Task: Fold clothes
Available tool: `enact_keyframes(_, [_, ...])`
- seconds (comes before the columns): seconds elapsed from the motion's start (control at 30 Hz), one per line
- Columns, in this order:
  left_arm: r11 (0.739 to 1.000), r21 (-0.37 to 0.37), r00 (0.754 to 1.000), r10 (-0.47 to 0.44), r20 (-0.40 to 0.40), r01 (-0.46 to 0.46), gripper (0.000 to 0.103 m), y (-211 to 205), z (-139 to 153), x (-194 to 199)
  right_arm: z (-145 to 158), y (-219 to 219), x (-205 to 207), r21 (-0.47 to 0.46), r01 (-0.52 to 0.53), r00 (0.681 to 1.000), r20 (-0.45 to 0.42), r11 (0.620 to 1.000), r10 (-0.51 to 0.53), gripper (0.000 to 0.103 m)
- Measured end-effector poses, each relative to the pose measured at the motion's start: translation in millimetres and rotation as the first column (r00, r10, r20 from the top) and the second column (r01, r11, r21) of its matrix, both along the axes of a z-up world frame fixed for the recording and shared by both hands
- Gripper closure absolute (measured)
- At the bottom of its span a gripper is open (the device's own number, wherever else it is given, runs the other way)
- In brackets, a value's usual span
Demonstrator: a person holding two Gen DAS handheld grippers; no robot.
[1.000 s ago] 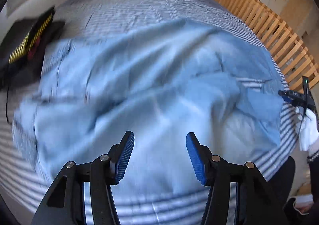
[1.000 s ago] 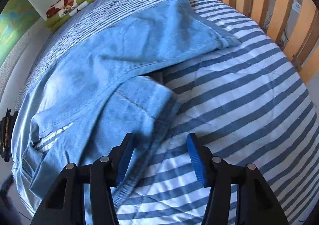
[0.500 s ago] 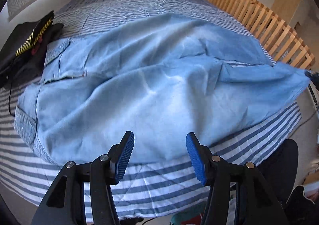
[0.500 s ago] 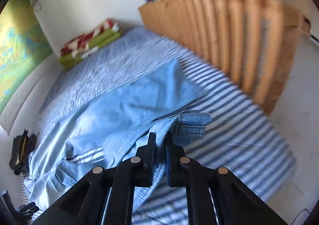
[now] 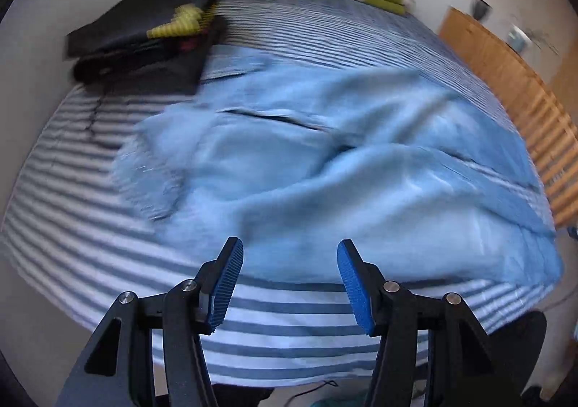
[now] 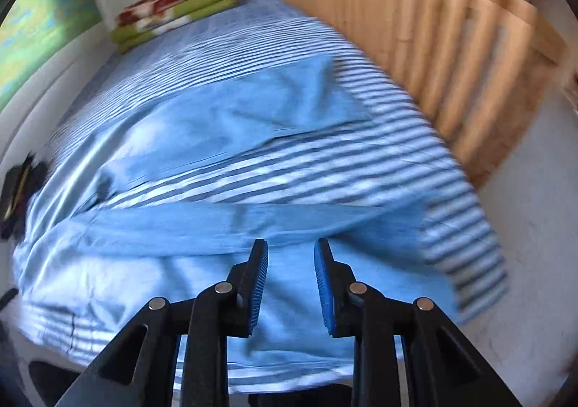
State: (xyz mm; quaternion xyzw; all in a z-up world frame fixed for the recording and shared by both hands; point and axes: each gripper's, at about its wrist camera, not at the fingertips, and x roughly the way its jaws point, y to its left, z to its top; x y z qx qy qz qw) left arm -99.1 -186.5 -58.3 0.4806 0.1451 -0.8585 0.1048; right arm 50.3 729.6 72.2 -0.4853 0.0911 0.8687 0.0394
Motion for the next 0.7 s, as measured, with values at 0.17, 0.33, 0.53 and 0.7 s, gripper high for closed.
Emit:
enact_keyframes(0.17, [0.947, 0.168, 0.96, 0.279, -0.01, -0.273, 0.034, -90, -15, 26, -19, -112, -30, -0.051, -0.282, 0.959, 0.019, 0.958, 0.283, 0.073])
enact_keyframes(0.33, [0.899, 0.258, 0.935, 0.351, 0.059, -0.354, 0.032, -133, -46, 29, -43, -226, -13, -0.032, -0.579, 0.813, 0.058, 0.815, 0.58, 0.059])
enact_keyframes(0.53, [0.862, 0.348, 0.927, 0.367, 0.073, -0.368, 0.034, -146, -77, 13, -78, -310, 3, 0.133, -0.746, 0.665, 0.119, 0.652, 0.737, 0.052])
enact_keyframes(0.7, [0.893, 0.302, 0.939, 0.342, 0.022, -0.332, 0.087, -128, -67, -8, -91, -321, -16, 0.217, -0.745, 0.666, 0.172, 0.631, 0.726, 0.063])
